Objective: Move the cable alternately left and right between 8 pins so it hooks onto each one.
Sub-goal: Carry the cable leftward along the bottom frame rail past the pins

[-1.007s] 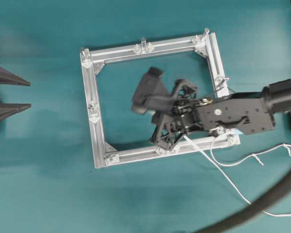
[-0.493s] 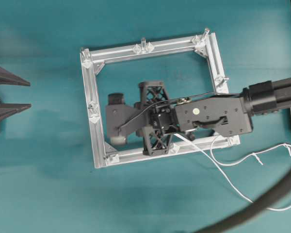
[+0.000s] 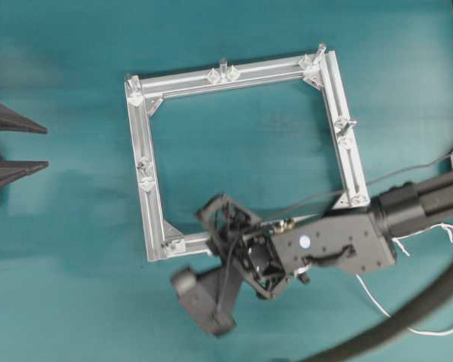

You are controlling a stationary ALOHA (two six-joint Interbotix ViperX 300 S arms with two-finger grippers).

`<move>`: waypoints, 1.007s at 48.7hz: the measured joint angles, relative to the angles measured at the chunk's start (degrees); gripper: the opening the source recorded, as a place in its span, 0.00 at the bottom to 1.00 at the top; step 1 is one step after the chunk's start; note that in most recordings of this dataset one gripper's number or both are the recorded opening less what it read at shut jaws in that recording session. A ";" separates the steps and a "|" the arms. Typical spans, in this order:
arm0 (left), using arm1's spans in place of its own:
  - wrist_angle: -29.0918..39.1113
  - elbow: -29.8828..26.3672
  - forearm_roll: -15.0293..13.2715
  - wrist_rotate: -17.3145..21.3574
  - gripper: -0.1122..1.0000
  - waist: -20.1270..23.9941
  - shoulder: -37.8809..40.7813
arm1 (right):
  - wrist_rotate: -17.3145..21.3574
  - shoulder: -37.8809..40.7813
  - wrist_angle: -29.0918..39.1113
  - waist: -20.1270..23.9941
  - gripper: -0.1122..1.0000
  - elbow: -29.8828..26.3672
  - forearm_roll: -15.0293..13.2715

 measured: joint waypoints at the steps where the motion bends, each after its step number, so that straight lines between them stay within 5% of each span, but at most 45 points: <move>1: 0.00 0.00 0.00 0.00 0.77 0.09 -0.09 | -0.88 0.09 0.00 0.18 0.24 -0.18 0.00; 13: 0.00 0.00 0.00 0.00 0.77 0.09 -0.09 | -5.62 3.78 1.85 1.76 0.24 -6.33 0.00; 23: 0.00 0.00 0.00 0.00 0.77 0.09 0.00 | -5.80 9.05 4.04 2.99 0.24 -15.03 0.53; 35: 0.00 0.00 0.00 0.00 0.77 0.00 -1.05 | -4.57 13.97 6.15 3.16 0.24 -24.43 4.48; 41: 0.00 0.00 0.00 0.00 0.77 0.00 -1.14 | 0.62 17.05 6.77 3.16 0.24 -29.62 6.15; 49: 0.00 0.00 0.00 0.00 0.77 0.09 -1.23 | 14.24 20.83 7.82 2.72 0.24 -36.12 6.50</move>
